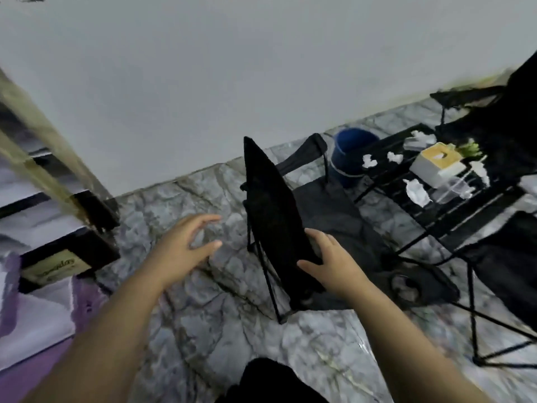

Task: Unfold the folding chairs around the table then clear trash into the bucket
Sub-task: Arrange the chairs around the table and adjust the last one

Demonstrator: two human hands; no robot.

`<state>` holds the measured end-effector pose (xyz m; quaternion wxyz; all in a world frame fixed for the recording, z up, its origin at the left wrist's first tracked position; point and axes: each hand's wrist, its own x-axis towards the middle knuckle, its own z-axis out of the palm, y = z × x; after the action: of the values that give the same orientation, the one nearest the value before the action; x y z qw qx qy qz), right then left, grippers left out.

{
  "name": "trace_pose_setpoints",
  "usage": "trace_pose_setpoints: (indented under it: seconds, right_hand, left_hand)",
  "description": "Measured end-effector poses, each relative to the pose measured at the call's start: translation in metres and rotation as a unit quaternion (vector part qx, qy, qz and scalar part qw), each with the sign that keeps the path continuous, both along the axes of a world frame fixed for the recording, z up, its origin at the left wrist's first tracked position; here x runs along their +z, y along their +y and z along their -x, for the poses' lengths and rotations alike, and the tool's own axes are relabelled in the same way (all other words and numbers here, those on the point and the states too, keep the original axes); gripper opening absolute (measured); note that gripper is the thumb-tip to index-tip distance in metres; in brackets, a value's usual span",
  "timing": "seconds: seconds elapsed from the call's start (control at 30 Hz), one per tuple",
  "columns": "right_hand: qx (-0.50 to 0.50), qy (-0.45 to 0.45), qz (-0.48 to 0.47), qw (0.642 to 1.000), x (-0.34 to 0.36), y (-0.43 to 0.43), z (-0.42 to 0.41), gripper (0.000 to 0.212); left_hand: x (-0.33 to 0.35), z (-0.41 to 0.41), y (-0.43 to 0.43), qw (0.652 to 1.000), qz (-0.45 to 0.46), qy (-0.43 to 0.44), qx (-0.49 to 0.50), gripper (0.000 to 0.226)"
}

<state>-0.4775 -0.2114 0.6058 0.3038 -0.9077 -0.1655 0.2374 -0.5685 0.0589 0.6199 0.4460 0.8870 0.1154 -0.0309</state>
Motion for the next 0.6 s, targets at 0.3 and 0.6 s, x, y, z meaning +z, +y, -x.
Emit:
trace_pose_setpoints:
  seconds: [0.3,0.6]
  right_hand:
    - [-0.170,-0.005,0.008,0.985,-0.015,0.010,-0.016,0.065]
    - [-0.249,0.072,0.052,0.965,-0.015,0.022,-0.020,0.058]
  left_hand:
    - [-0.009,-0.127,0.035,0.980,-0.039,-0.036,-0.194,0.035]
    - [-0.006,-0.238,0.043,0.944,-0.059,-0.086,-0.313,0.045]
